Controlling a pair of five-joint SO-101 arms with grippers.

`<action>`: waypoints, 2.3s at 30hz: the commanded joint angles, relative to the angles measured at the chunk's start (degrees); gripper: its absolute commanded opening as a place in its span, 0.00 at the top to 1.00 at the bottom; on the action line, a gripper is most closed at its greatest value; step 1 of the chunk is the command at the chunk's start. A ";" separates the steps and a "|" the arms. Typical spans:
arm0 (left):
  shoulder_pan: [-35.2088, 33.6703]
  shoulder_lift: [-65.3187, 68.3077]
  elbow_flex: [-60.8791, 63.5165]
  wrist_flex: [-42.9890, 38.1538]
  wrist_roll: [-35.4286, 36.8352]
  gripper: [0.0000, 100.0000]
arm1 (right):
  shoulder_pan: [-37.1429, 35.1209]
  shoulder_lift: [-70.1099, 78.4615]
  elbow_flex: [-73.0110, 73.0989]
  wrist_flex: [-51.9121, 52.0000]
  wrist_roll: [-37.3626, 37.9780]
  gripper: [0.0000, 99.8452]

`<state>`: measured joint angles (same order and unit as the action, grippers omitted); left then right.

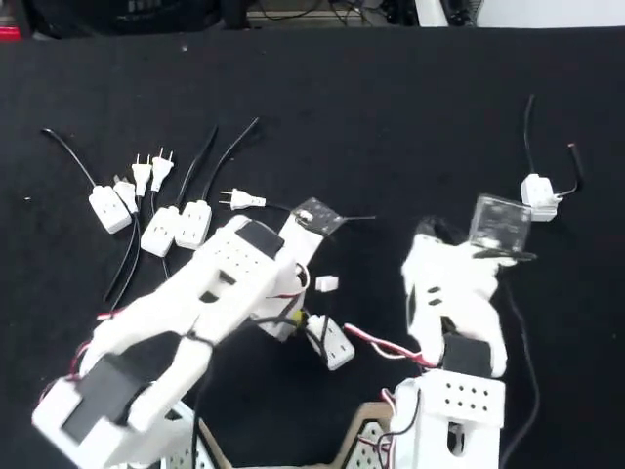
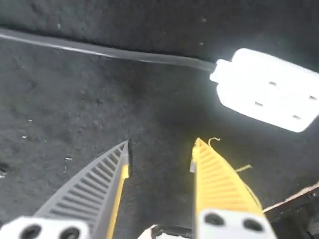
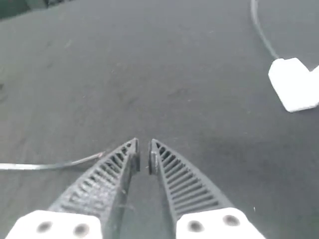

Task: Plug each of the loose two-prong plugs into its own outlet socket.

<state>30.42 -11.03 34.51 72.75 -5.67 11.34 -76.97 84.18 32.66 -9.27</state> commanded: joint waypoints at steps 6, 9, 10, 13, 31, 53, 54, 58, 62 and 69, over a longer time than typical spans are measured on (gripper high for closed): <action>9.89 -11.60 13.49 -16.35 -0.70 0.79 | 6.86 -1.10 -5.85 2.64 -1.41 0.97; 9.89 -11.52 15.78 -22.24 2.64 0.79 | 6.86 -1.10 -6.11 2.90 -1.49 0.97; 9.89 -11.52 15.87 -23.65 4.31 0.79 | 6.86 -1.10 -6.11 2.90 -1.49 0.97; 9.89 -11.52 15.43 -27.08 8.97 0.76 | 6.86 -1.10 -6.02 2.90 -1.49 0.97; -12.44 -7.74 8.48 -26.11 14.33 0.73 | 6.77 -1.10 -5.76 2.81 -1.49 0.97; -23.43 -1.05 7.52 -9.49 -2.64 0.80 | 4.40 -1.10 -5.67 3.16 -1.14 0.97; -25.54 -1.76 7.43 -9.41 -3.52 0.80 | 4.40 -1.10 -5.67 3.16 -1.14 0.97; -31.08 -5.89 6.90 -7.82 -6.86 0.80 | 4.40 -1.10 -5.85 3.08 -1.05 0.97; -28.00 -12.57 5.58 1.05 -11.43 0.80 | 4.48 -1.10 -6.02 2.99 -1.05 0.97; -21.93 -17.76 12.26 4.40 -31.91 0.80 | 4.40 -1.10 -5.93 3.16 -1.05 0.97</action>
<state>6.24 -26.24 44.62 77.05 -28.18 17.05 -76.97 81.45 35.38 -10.15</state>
